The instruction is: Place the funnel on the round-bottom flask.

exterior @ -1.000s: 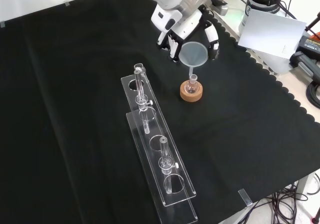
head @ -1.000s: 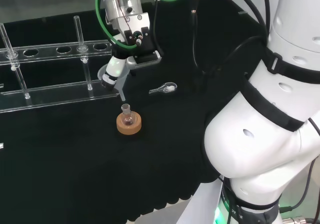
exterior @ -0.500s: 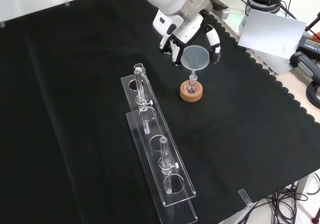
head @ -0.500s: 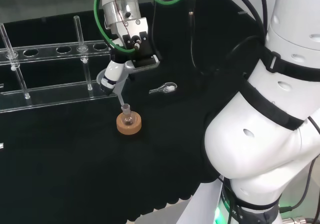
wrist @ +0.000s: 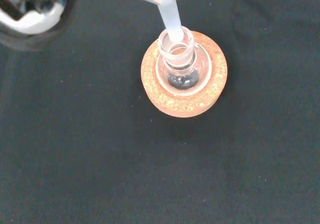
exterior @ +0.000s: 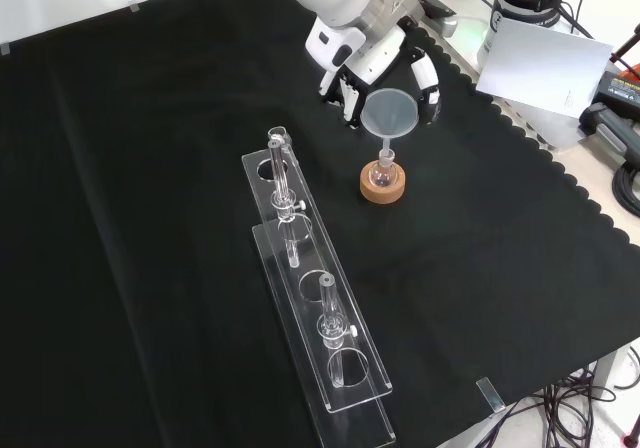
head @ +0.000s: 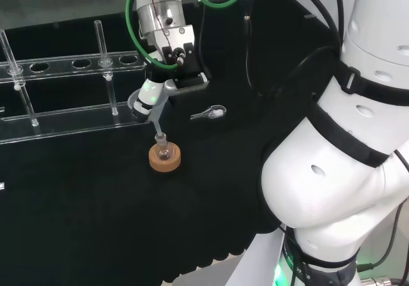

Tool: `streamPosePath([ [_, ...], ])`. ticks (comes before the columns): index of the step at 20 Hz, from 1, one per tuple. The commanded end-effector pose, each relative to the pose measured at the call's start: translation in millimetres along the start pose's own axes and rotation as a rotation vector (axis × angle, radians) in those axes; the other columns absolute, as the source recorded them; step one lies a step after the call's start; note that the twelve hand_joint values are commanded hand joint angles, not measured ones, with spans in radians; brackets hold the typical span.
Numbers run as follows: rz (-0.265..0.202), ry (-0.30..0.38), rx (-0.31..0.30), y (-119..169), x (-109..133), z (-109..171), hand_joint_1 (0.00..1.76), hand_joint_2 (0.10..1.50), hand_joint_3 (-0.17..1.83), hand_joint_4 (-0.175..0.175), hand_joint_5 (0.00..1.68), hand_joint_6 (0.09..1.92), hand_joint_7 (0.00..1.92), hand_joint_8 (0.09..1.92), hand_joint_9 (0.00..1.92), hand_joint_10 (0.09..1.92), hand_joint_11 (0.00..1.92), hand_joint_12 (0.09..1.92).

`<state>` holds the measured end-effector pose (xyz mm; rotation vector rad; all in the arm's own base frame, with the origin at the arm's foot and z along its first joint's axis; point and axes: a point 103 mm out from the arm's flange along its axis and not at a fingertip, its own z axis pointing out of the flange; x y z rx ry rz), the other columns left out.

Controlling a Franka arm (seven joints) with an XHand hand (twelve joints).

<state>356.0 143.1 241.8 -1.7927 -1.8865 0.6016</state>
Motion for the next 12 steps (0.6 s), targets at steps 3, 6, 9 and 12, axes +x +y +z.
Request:
streamPosePath([
  [3, 0.002, 0.013, -0.001, 0.9, -2.6, 1.0, 0.85, 0.57, 0.85, -0.046, 0.74, 0.95, 1.07, 0.82, 1.01, 0.43, 0.22, 1.44],
  [6, -0.006, 0.035, -0.001, 1.9, -2.7, 1.8, 0.85, 0.57, 0.85, -0.047, 0.74, 0.95, 1.07, 0.83, 1.01, 0.43, 0.22, 1.44],
  [9, 0.0, 0.055, 0.008, 7.5, -13.1, 9.3, 0.85, 0.57, 0.85, -0.047, 0.74, 0.95, 1.07, 0.83, 1.01, 0.43, 0.22, 1.44],
  [12, 0.0, 0.064, 0.011, 11.2, -17.1, 16.7, 0.85, 0.57, 0.85, -0.047, 0.74, 0.95, 1.07, 0.83, 1.01, 0.43, 0.22, 1.43],
])
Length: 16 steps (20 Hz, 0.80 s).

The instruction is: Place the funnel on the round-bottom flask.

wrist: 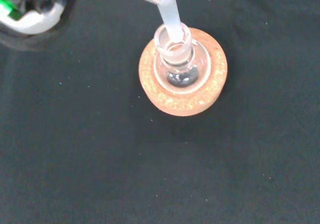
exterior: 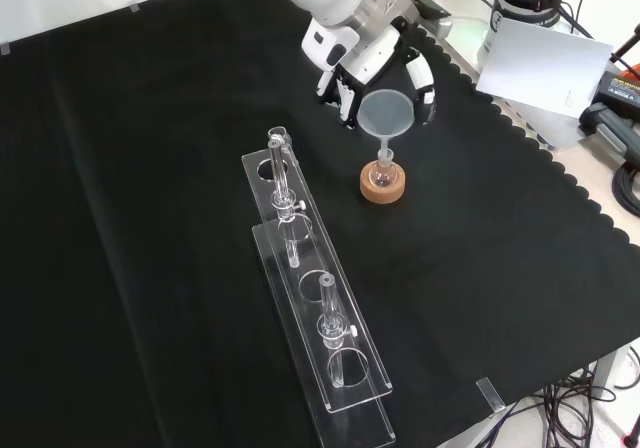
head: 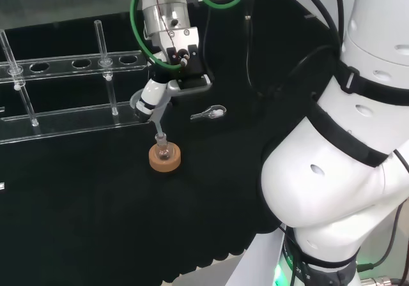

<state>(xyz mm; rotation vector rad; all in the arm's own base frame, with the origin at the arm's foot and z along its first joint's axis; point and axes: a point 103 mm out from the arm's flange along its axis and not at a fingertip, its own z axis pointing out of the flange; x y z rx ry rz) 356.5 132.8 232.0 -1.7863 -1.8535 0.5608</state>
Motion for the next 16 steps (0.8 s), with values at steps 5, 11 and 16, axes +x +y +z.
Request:
streamPosePath([
  [5, -0.008, 0.057, -0.011, 8.2, 2.7, 19.9, 0.85, 0.57, 0.85, -0.048, 0.74, 0.95, 1.07, 0.83, 1.01, 0.43, 0.22, 1.43],
  [11, -0.005, 0.115, -0.067, 0.9, 10.3, 27.3, 0.85, 0.57, 0.85, -0.049, 0.73, 0.95, 1.07, 0.83, 1.0, 0.43, 0.21, 1.44],
  [16, 0.003, 0.133, -0.094, -4.2, 14.1, 29.5, 0.85, 0.57, 0.85, -0.05, 0.73, 0.95, 1.07, 0.83, 1.0, 0.43, 0.21, 1.44],
])
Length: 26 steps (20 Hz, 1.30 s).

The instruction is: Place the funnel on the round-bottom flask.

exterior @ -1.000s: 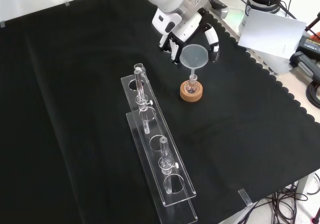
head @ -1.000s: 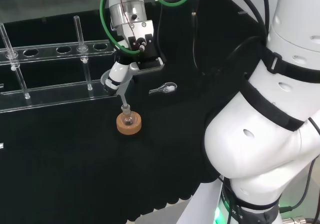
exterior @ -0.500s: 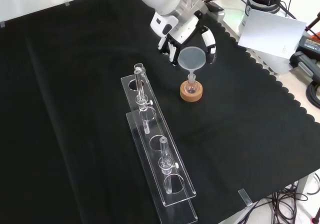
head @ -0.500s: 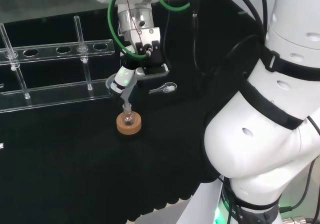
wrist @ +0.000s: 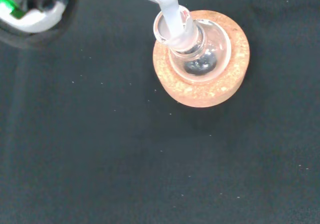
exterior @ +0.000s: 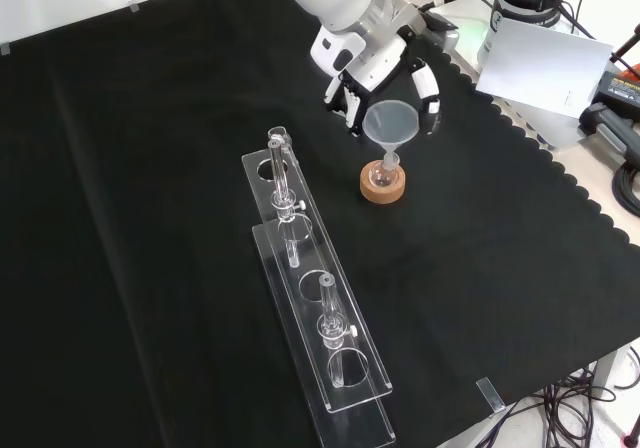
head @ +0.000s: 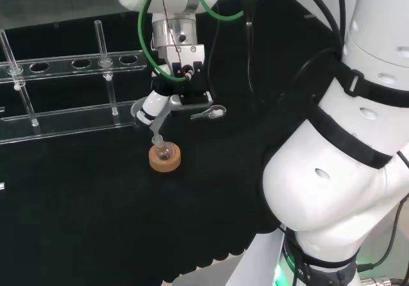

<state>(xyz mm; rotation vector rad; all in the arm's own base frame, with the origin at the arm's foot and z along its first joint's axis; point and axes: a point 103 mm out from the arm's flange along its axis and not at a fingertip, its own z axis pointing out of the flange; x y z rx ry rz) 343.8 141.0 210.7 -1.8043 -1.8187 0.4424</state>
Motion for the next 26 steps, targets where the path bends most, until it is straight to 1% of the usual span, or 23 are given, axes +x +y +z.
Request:
streamPosePath([
  [1, 0.003, 0.051, -0.058, -7.7, 5.8, 5.4, 0.85, 0.57, 0.85, -0.051, 0.73, 0.95, 1.07, 0.83, 1.0, 0.43, 0.21, 1.44],
  [10, 0.008, 0.055, -0.05, -7.6, -0.3, 9.8, 0.85, 0.57, 0.85, -0.052, 0.73, 0.95, 1.07, 0.83, 1.0, 0.44, 0.21, 1.44],
  [17, 0.016, 0.036, -0.058, -2.9, -4.9, 24.5, 0.86, 0.57, 0.85, -0.052, 0.73, 0.95, 1.06, 0.84, 1.0, 0.44, 0.21, 1.44],
  [23, 0.03, 0.052, -0.057, 3.7, -7.5, 27.8, 0.86, 0.57, 0.85, -0.052, 0.73, 0.95, 1.06, 0.84, 0.99, 0.44, 0.2, 1.44],
  [26, 0.039, 0.06, -0.072, 5.1, -9.3, 27.5, 0.86, 0.57, 0.85, -0.052, 0.72, 0.95, 1.06, 0.84, 0.99, 0.44, 0.2, 1.44],
])
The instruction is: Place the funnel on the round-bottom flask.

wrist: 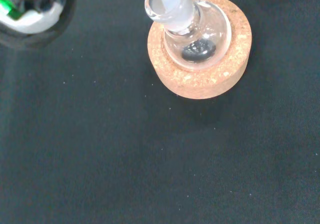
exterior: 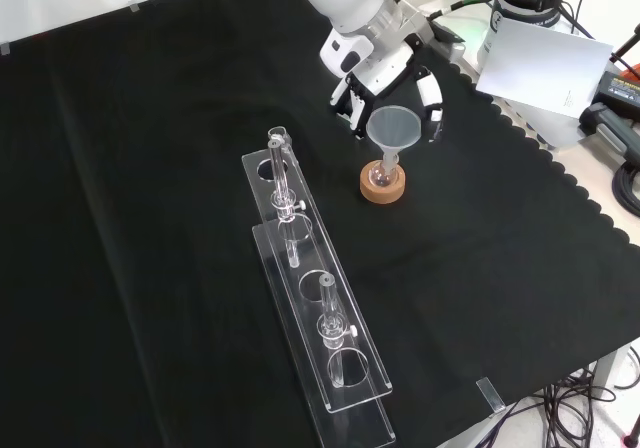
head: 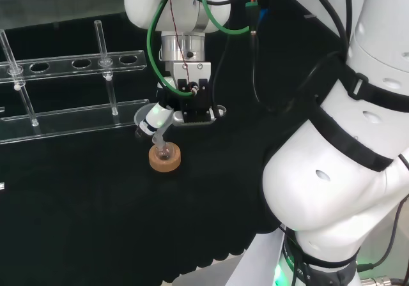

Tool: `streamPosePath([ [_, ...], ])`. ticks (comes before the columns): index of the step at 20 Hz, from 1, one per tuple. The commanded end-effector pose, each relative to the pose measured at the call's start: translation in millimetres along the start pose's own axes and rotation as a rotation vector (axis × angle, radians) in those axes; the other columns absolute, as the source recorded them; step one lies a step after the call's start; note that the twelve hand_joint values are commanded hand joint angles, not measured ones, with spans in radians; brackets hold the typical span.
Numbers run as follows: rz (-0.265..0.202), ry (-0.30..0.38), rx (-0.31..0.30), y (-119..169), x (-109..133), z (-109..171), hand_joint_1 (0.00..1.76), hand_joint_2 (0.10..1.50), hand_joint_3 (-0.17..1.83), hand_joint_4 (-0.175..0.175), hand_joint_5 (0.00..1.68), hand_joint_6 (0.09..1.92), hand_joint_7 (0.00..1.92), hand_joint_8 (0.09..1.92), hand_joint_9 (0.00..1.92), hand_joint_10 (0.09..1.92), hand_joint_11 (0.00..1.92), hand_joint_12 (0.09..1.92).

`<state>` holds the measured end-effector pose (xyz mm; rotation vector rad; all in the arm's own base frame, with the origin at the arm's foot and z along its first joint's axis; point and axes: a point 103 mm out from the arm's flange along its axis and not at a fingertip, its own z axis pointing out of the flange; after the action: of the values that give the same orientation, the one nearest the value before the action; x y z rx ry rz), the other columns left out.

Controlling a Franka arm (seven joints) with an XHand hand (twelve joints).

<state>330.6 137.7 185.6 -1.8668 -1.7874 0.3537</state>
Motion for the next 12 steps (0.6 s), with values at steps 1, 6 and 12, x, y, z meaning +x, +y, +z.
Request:
streamPosePath([
  [1, 0.012, 0.003, -0.02, 1.8, -2.3, -0.2, 0.86, 0.57, 0.85, -0.052, 0.72, 0.95, 1.06, 0.84, 0.99, 0.44, 0.2, 1.44],
  [6, 0.012, 0.011, -0.022, 2.0, -4.2, -1.6, 0.86, 0.57, 0.85, -0.052, 0.72, 0.96, 1.06, 0.84, 0.99, 0.44, 0.2, 1.44],
  [12, 0.017, 0.019, -0.015, 1.7, -5.0, 3.1, 0.86, 0.57, 0.85, -0.052, 0.72, 0.96, 1.06, 0.84, 0.98, 0.44, 0.2, 1.44],
])
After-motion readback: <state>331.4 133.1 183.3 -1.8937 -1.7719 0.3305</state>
